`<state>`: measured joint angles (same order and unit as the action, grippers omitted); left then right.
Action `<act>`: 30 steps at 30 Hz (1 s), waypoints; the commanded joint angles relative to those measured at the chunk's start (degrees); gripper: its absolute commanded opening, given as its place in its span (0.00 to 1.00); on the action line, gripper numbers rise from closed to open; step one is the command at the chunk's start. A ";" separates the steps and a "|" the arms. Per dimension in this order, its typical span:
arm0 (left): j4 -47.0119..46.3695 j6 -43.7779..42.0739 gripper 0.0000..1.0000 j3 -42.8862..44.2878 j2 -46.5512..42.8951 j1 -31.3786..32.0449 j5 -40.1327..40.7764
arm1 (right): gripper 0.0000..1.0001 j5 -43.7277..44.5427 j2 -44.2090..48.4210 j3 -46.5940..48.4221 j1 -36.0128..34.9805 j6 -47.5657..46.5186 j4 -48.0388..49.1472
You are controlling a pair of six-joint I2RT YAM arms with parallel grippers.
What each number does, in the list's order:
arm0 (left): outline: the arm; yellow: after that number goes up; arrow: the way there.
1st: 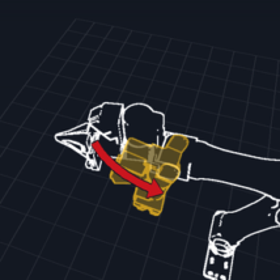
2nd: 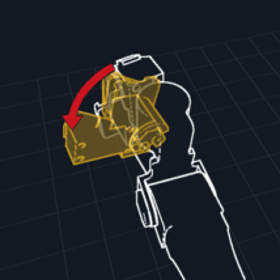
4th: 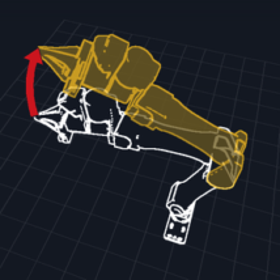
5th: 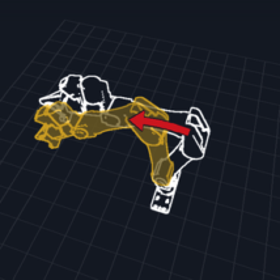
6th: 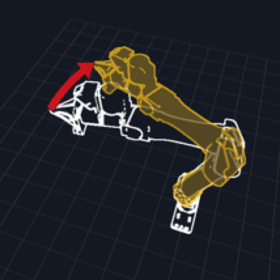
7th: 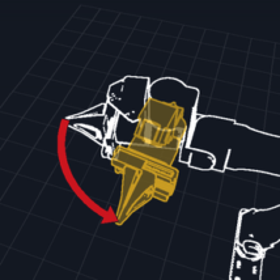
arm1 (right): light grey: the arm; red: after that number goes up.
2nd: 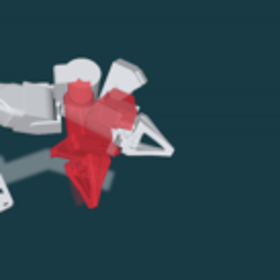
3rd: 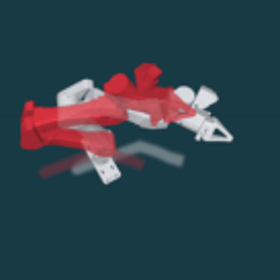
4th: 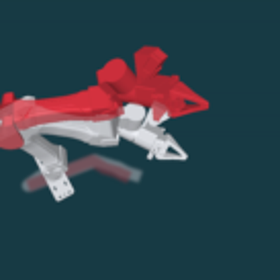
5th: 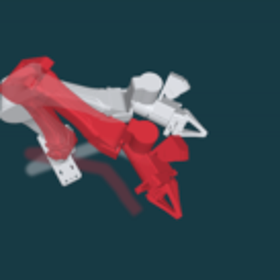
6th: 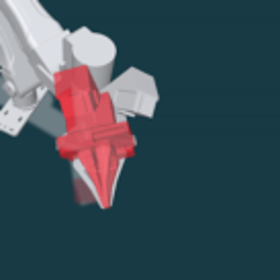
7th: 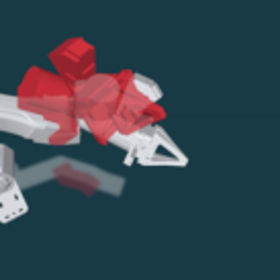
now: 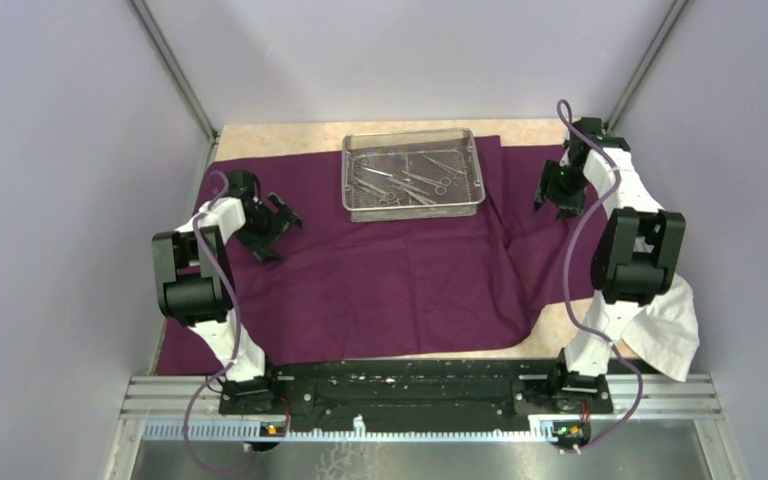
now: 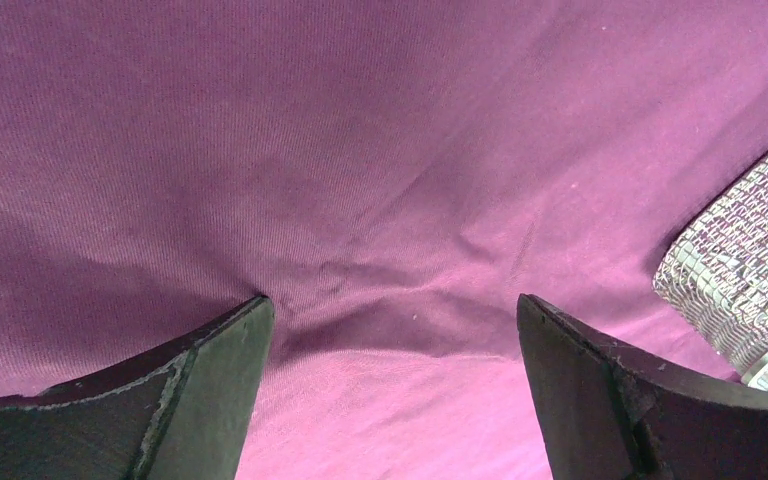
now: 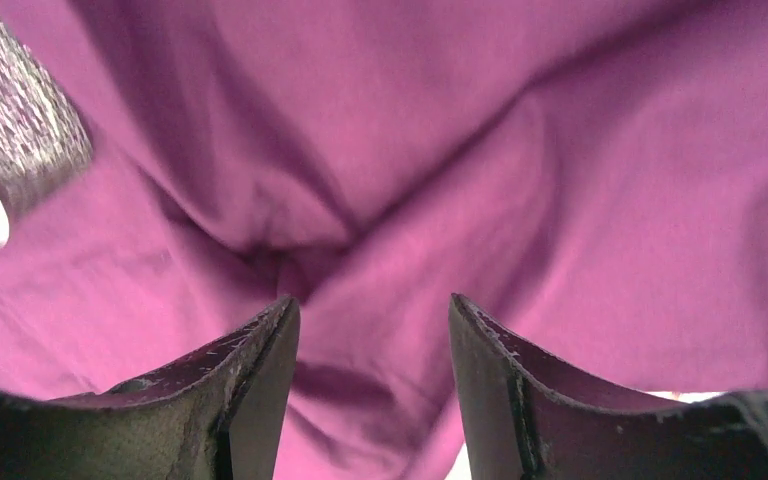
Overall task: Open and lay out the surgical kit
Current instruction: Smooth out the surgical kit at the center of the board.
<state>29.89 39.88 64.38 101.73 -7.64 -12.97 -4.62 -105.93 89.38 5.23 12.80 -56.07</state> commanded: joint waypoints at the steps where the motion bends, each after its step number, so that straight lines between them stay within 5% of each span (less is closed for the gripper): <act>1: 2.50 1.55 0.99 0.74 4.50 0.03 1.63 | 0.57 -0.29 -6.26 9.10 0.64 1.23 5.66; 12: 4.03 -4.80 0.99 2.01 7.94 -0.08 3.72 | 0.57 -3.72 -22.31 17.84 2.70 8.58 16.02; 30: 10.10 -9.75 0.99 16.21 18.46 -1.08 4.57 | 0.57 1.69 -34.35 25.12 12.74 4.94 12.05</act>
<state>45.45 33.98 80.64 113.73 -7.92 -12.64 -7.25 -133.29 111.31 15.49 20.64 -40.88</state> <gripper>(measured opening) 0.987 0.565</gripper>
